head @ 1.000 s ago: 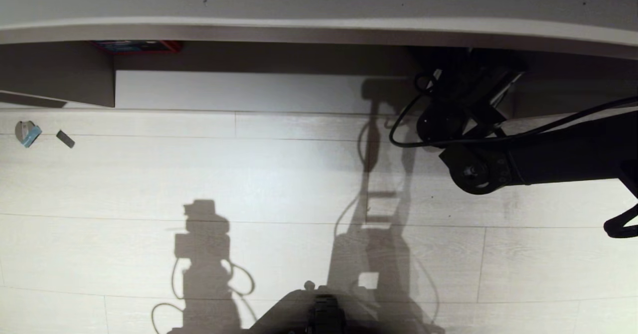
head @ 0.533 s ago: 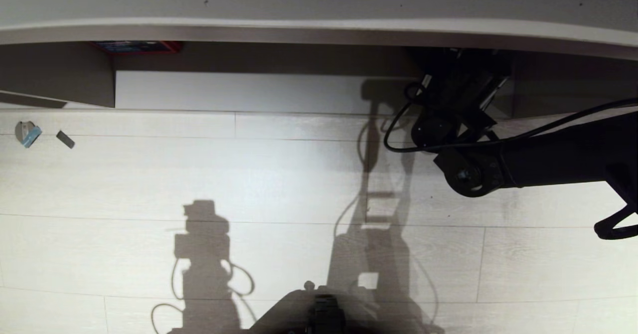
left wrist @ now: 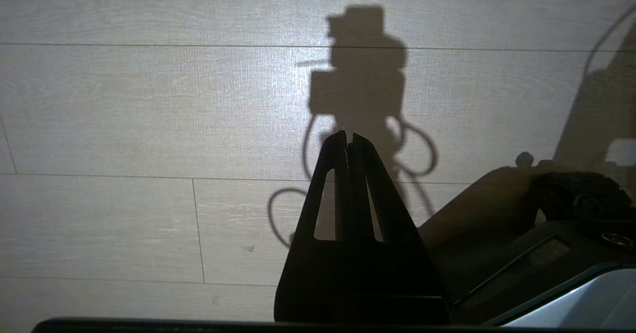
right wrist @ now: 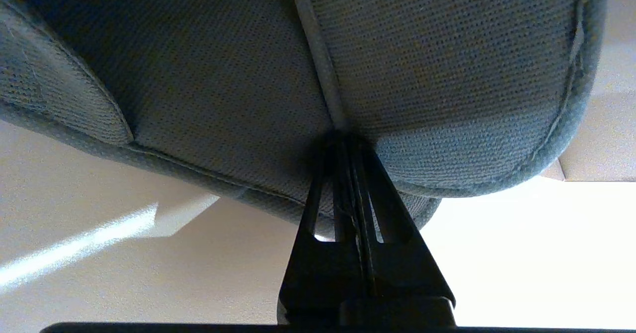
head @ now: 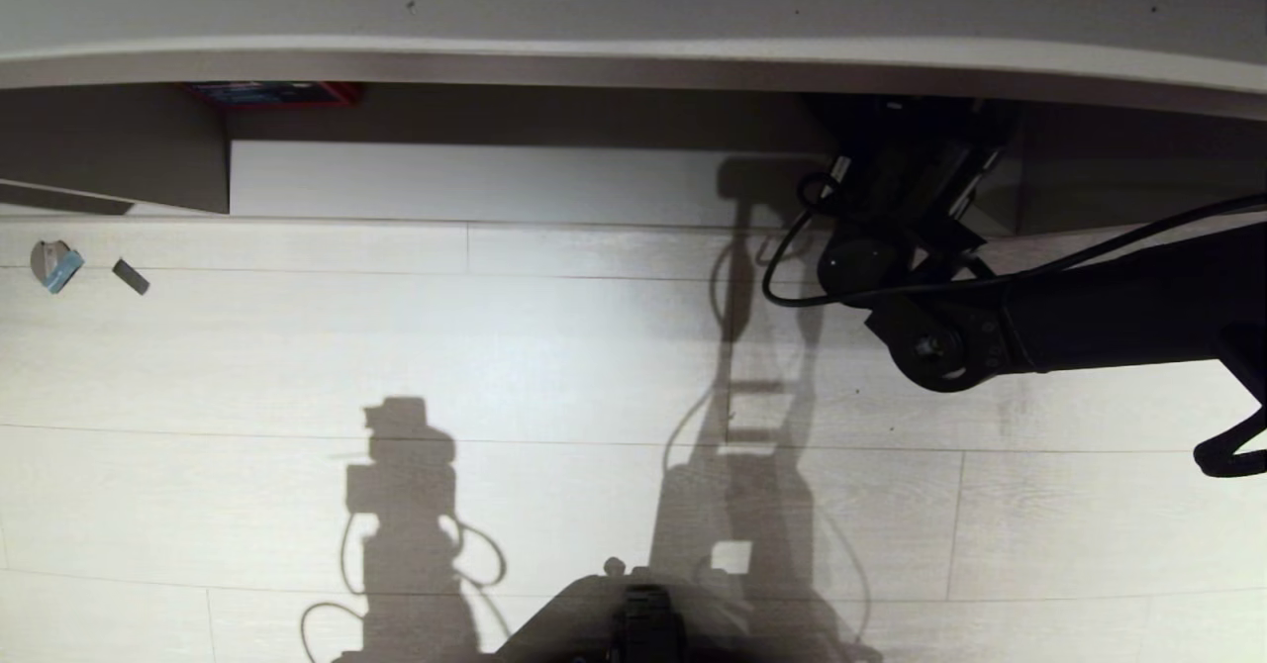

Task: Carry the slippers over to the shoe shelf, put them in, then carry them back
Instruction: Pick up the slippers in the shoe cabinet

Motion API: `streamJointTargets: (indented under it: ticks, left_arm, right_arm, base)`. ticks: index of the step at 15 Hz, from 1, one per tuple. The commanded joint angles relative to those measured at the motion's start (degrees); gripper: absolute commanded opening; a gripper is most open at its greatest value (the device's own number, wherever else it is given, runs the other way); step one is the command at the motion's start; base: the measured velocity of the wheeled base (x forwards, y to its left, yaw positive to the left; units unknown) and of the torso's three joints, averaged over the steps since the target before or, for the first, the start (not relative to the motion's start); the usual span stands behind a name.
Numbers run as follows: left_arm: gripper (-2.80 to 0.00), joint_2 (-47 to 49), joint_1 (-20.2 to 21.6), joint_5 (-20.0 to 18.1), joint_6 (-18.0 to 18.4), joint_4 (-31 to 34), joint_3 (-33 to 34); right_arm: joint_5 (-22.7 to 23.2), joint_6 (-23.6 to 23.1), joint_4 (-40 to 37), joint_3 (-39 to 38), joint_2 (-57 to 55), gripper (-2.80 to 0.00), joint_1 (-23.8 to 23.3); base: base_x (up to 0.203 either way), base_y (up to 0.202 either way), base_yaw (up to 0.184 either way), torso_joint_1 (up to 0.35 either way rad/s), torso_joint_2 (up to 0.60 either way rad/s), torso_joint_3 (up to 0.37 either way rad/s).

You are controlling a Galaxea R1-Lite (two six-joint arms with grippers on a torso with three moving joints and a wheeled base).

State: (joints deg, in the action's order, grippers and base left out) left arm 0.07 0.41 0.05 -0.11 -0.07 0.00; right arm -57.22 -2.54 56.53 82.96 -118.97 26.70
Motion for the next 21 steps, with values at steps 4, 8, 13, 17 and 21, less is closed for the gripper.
streamJointTargets:
  ticks: [4, 8, 13, 17, 21]
  left_arm:
    - [-2.80, 0.01, 0.02, 0.04, -0.07, -0.01, 0.00]
    - [-2.80, 0.01, 0.02, 0.04, 0.11, -0.01, 0.00]
    - [-2.80, 0.01, 0.02, 0.04, 0.11, -0.01, 0.00]
    - [-2.80, 0.01, 0.02, 0.04, 0.11, -0.01, 0.00]
    - [-2.80, 0.01, 0.02, 0.04, 0.11, -0.01, 0.00]
  right_arm:
    - [-0.52, -0.10, 0.29, -0.79, 2.18, -2.80, 0.32]
    - [-0.43, -0.11, 0.65, -1.40, 5.45, -2.80, 0.94]
    - [2.06, -0.26, 1.48, -2.50, 7.69, -2.80, 1.43]
    - [4.25, 0.46, 0.47, -5.22, 5.72, -2.80, 1.27]
    - [5.53, 0.78, 0.25, -5.35, 3.58, -2.80, 0.01]
  base:
    - [0.000, 0.000, 0.000, 0.000, 0.00, 0.000]
    - [0.000, 0.000, 0.000, 0.000, 0.00, 0.000]
    - [0.000, 0.000, 0.000, 0.000, 0.00, 0.000]
    - [0.000, 0.000, 0.000, 0.000, 0.00, 0.000]
    - [0.000, 0.000, 0.000, 0.000, 0.00, 0.000]
